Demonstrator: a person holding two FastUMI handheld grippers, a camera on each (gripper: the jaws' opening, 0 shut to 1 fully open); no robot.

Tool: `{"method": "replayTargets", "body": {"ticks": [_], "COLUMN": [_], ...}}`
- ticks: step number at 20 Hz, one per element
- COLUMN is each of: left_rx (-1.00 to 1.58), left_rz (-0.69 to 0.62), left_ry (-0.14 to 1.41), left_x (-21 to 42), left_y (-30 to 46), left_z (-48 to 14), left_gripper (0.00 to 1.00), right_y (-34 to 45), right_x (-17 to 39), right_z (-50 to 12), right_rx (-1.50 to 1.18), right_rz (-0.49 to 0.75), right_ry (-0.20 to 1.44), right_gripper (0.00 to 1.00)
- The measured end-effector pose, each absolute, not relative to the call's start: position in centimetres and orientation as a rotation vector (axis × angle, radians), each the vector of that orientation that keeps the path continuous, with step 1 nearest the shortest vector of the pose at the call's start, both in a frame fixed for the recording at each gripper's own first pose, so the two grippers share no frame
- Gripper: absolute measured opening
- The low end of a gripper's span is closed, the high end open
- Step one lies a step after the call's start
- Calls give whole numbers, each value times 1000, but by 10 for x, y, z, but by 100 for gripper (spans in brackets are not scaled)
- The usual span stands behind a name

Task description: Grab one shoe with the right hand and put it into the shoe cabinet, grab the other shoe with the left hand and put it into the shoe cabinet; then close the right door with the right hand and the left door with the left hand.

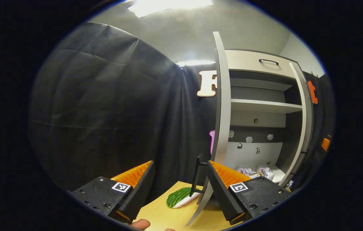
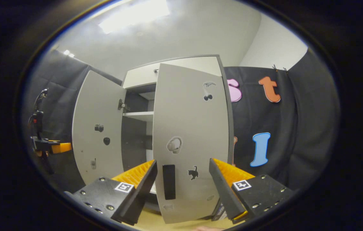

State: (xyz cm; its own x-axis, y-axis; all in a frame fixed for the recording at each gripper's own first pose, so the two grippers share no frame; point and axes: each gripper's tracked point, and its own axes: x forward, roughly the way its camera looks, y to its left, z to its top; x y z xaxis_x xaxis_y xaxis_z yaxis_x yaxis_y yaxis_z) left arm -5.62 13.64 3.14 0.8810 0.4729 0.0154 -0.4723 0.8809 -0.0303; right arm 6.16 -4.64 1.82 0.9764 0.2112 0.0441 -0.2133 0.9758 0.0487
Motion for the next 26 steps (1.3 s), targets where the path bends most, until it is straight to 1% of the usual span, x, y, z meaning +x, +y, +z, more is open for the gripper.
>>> {"method": "replayTargets", "body": {"ticks": [1,2,8,9,11,12,16,20,21,22,23,24,25,26], "left_rx": [-26,-27,-25,-19,0,13,56,34,25,16,9,2,-7,-14], "left_rz": [495,495,495,491,471,464,448,432,427,421,412,401,390,382], "left_ry": [-18,-14,-3,-5,-2,1,13,8,7,5,4,1,-6,-8], "left_x": [-54,-52,-45,-43,-42,-41,-40,-39,-38,-38,-38,-37,-36,-35], "left_y": [138,139,142,142,141,142,139,138,138,138,137,135,132,130], "left_z": [30,27,23,23,23,24,26,26,25,25,24,25,26,27], "left_gripper": [93,96,96,92,92,95,95,95,94,89,94,94,89,94], "right_y": [-46,-47,-47,-46,-44,-43,-38,-39,-40,-41,-42,-42,-42,-43], "right_x": [62,62,68,69,71,72,73,71,71,71,71,71,70,70], "right_z": [16,15,13,13,11,11,9,9,9,9,10,10,11,12], "right_rx": [50,48,47,48,50,51,54,43,42,44,48,54,59,63], "right_rz": [213,213,211,212,217,220,231,229,227,225,224,224,225,225], "right_ry": [-38,-35,-32,-32,-31,-30,-29,-32,-32,-33,-33,-33,-34,-35], "right_gripper": [96,96,96,96,96,96,96,96,96,96,96,96,92,96]}}
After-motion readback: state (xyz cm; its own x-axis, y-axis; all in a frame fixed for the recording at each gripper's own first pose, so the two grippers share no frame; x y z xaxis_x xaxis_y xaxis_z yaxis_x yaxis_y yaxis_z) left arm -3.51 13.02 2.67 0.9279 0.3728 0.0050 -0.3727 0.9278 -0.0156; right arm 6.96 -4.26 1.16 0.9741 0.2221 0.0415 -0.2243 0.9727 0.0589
